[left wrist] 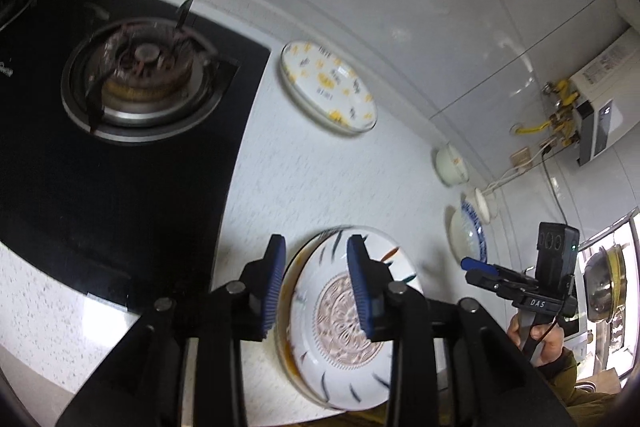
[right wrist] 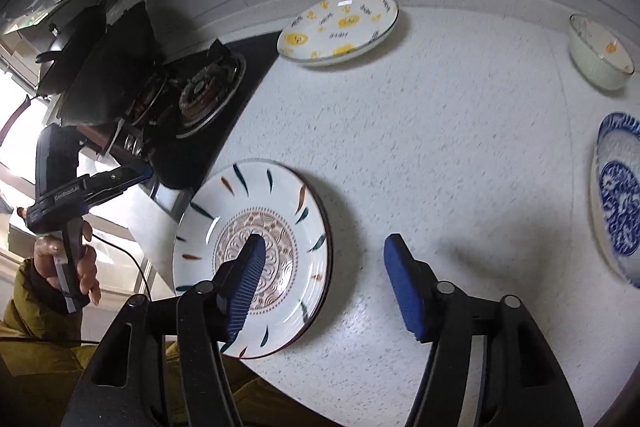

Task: Organize plates and bowls
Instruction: 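Open both grippers and release the stacked plates beside the stove, then move both grippers to the yellow bear-print HEYE plate and close on its rim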

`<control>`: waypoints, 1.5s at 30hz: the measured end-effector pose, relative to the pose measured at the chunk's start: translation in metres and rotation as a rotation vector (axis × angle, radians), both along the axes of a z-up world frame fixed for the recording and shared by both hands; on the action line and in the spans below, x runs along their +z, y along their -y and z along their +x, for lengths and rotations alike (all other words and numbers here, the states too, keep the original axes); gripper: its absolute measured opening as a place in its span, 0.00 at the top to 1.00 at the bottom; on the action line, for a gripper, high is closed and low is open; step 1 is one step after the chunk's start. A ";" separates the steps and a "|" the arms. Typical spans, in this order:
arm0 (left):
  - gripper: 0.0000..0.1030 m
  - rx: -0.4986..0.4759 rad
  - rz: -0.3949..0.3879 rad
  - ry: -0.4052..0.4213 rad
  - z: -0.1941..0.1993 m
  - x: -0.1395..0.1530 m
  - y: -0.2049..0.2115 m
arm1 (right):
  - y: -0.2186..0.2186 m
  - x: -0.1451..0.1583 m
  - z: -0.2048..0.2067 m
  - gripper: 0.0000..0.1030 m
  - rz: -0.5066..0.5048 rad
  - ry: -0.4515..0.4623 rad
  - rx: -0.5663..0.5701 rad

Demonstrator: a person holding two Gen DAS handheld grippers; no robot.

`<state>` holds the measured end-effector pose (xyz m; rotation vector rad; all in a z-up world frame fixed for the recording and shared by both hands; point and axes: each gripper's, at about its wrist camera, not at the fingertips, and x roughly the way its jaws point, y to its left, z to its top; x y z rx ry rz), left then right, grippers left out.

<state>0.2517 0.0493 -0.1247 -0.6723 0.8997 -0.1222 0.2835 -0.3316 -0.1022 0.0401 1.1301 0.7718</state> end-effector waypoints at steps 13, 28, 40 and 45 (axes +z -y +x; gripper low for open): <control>0.70 -0.008 0.198 0.044 0.034 0.052 0.036 | 0.024 0.017 0.025 0.43 0.072 0.074 -0.012; 0.39 -0.107 0.351 0.048 0.082 0.063 0.051 | 0.008 0.039 0.058 0.35 0.092 0.134 -0.039; 0.32 -0.113 0.382 -0.009 0.185 0.043 0.000 | -0.045 0.025 0.128 0.27 0.112 0.098 -0.075; 0.32 -0.113 0.330 -0.075 0.235 0.022 -0.018 | -0.062 0.008 0.157 0.27 0.119 0.048 -0.090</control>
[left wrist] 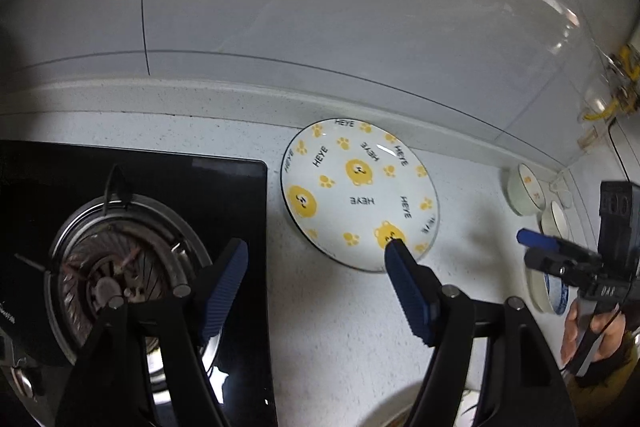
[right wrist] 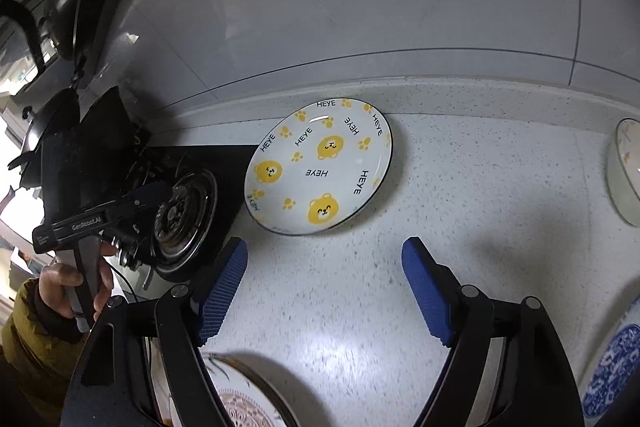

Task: Organize plates and bowls
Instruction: 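Move both grippers to the yellow bear-print HEYE plate and close on its rim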

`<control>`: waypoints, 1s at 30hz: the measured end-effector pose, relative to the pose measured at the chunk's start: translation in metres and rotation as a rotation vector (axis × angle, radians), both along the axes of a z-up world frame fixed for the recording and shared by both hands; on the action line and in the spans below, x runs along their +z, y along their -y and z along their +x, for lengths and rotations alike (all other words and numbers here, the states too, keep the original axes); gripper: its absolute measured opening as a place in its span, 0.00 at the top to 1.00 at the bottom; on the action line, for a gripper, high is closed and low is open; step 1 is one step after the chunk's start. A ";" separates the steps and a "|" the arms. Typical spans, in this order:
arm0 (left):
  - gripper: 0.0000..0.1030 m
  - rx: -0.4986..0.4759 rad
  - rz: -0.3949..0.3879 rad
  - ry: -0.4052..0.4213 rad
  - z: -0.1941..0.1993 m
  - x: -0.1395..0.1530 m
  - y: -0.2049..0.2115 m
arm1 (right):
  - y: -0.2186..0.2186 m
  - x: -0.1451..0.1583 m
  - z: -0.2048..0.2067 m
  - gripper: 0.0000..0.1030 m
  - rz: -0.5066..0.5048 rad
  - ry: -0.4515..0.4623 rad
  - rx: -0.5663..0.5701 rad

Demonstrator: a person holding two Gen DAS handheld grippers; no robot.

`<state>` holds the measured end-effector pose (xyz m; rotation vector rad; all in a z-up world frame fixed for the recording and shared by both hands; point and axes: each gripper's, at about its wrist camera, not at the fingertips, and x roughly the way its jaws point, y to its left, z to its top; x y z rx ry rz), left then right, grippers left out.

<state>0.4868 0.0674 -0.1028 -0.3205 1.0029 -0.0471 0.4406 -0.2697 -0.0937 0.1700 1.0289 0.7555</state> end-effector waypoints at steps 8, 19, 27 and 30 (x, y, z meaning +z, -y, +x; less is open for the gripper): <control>0.32 0.027 -0.170 -0.119 0.066 -0.037 -0.022 | -0.015 -0.028 0.046 0.27 0.055 -0.111 -0.016; 0.33 0.036 -0.218 -0.190 0.101 -0.074 -0.017 | -0.016 -0.056 0.094 0.27 0.114 -0.218 -0.044; 0.34 0.053 -0.246 -0.214 0.106 -0.089 -0.017 | -0.027 -0.071 0.107 0.28 0.123 -0.250 -0.019; 0.37 0.058 -0.264 -0.219 0.107 -0.093 -0.018 | -0.033 -0.076 0.110 0.31 0.122 -0.256 -0.007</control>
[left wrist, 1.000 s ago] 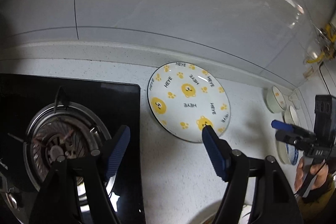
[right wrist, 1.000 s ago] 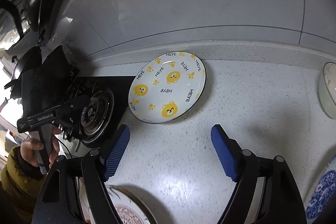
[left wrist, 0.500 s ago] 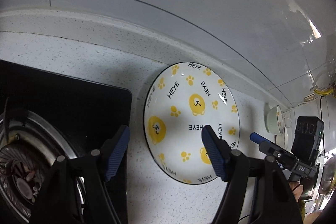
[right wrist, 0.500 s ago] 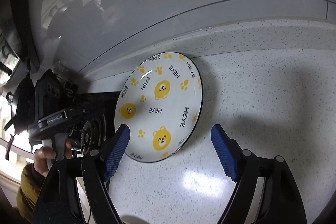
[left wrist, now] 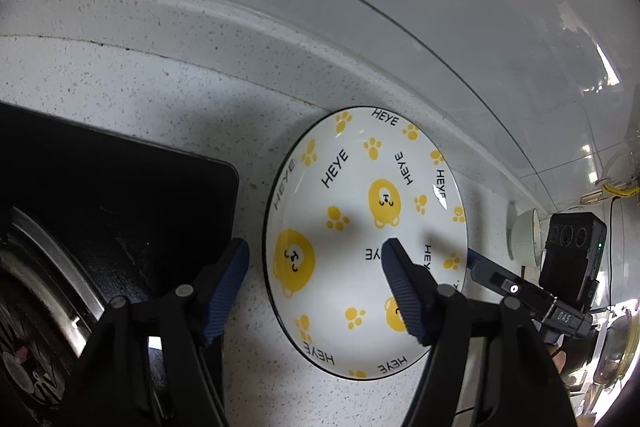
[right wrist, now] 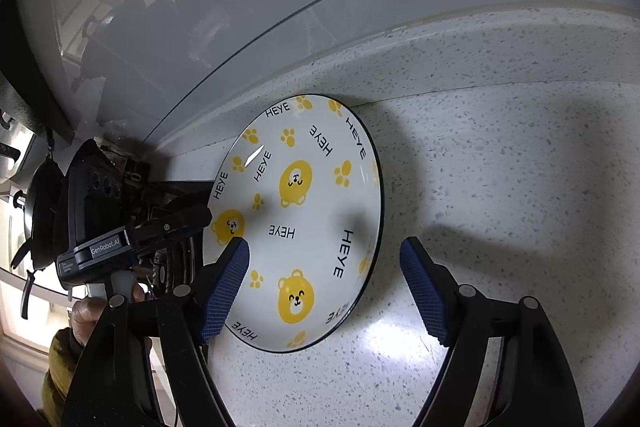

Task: Organize plates and bowls
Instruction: 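Move both grippers to the yellow bear-print HEYE plate and close on its rim, then lift the HEYE plate and set it upright against the stacked plates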

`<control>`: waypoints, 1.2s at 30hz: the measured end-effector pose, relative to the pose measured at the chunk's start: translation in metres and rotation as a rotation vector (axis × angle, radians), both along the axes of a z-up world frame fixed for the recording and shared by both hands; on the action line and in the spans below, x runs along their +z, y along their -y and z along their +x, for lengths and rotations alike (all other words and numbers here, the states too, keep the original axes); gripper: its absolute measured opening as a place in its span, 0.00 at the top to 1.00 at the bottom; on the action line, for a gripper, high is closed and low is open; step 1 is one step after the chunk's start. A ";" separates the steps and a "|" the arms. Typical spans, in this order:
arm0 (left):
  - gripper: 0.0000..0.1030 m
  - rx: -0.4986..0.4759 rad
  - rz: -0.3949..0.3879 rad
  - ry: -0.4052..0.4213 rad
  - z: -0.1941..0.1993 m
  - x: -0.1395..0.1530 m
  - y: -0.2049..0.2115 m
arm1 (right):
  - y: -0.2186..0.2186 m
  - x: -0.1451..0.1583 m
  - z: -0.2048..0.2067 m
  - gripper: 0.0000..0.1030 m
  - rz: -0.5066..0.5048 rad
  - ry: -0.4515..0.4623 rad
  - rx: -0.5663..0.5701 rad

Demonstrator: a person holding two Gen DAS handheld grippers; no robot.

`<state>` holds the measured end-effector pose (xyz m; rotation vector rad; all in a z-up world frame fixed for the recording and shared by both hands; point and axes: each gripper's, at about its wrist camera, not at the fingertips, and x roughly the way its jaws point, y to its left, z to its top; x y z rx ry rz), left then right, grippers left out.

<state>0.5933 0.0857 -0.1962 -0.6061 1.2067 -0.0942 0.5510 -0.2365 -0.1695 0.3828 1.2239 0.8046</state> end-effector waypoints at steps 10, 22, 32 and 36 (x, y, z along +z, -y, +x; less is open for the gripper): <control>0.61 0.024 -0.035 -0.032 0.005 -0.018 -0.001 | -0.006 -0.013 0.011 0.64 -0.027 -0.022 0.014; 0.89 0.076 -0.039 -0.079 -0.011 -0.027 -0.007 | 0.014 -0.018 0.016 0.91 -0.062 -0.034 -0.006; 0.89 0.075 -0.066 -0.071 -0.042 -0.016 0.012 | 0.031 -0.001 -0.015 0.90 -0.084 -0.012 0.028; 0.89 0.080 -0.074 -0.057 -0.062 -0.003 0.020 | 0.043 0.010 -0.033 0.90 -0.081 -0.003 0.036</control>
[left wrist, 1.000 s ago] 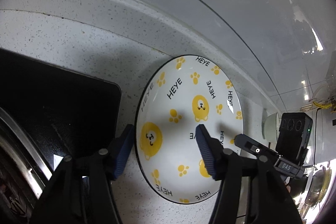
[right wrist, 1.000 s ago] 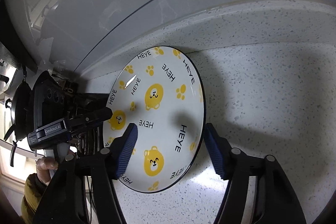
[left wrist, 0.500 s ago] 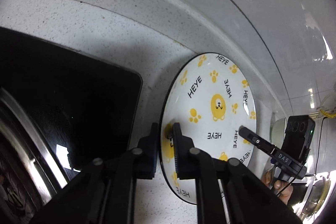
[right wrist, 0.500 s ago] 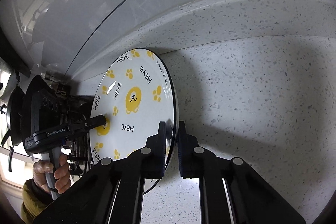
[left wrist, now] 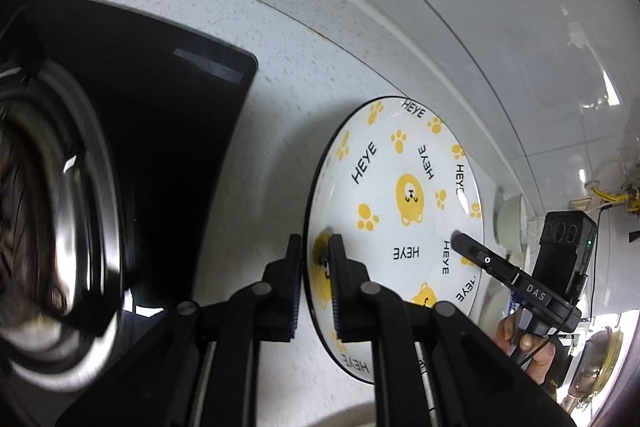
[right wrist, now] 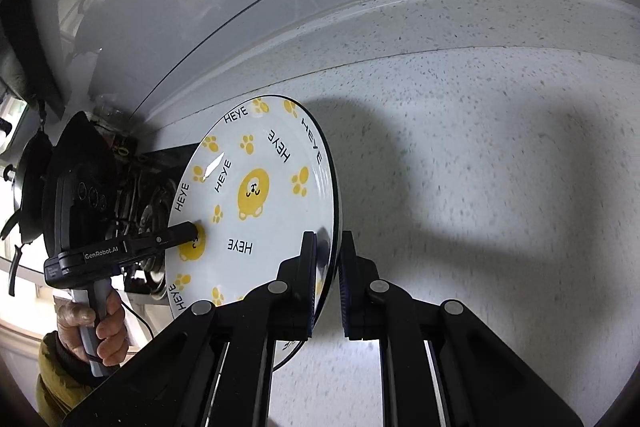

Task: Organize plates and bowls
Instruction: 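Lift the HEYE plate and set it upright against the stacked plates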

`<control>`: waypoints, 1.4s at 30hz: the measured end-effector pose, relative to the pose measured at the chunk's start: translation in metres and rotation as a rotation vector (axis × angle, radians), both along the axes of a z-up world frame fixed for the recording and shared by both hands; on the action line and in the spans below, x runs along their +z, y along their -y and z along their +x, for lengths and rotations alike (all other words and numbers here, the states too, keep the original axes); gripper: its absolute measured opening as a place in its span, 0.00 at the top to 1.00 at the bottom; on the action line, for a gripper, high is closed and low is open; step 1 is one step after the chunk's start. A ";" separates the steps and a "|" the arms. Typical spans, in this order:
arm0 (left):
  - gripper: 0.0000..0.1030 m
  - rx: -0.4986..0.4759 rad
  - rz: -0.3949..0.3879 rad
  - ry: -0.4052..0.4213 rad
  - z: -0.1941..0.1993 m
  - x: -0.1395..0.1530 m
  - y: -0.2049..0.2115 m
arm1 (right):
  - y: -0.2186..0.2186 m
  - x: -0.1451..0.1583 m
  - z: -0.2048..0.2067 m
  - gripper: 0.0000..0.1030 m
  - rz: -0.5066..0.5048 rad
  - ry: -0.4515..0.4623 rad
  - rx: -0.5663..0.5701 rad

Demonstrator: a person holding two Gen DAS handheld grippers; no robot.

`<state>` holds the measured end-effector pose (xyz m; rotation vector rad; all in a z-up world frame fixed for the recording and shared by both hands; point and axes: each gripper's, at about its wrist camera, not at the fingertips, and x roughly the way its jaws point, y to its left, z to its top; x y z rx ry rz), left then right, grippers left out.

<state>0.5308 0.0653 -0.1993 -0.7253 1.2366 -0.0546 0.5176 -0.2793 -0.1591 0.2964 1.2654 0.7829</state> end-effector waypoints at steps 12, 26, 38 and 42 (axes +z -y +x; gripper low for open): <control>0.89 -0.054 -0.041 0.106 -0.081 0.076 0.033 | 0.039 0.070 -0.090 0.90 0.020 0.085 -0.060; 0.89 -0.195 -0.103 0.132 -0.219 0.091 0.043 | 0.062 0.060 -0.224 0.90 0.043 0.055 -0.189; 0.91 -0.170 -0.158 0.029 -0.274 0.016 0.044 | 0.036 -0.006 -0.227 0.90 0.011 -0.075 -0.192; 0.91 -0.180 -0.151 0.035 -0.278 0.012 0.047 | 0.032 -0.014 -0.230 0.90 0.020 -0.088 -0.183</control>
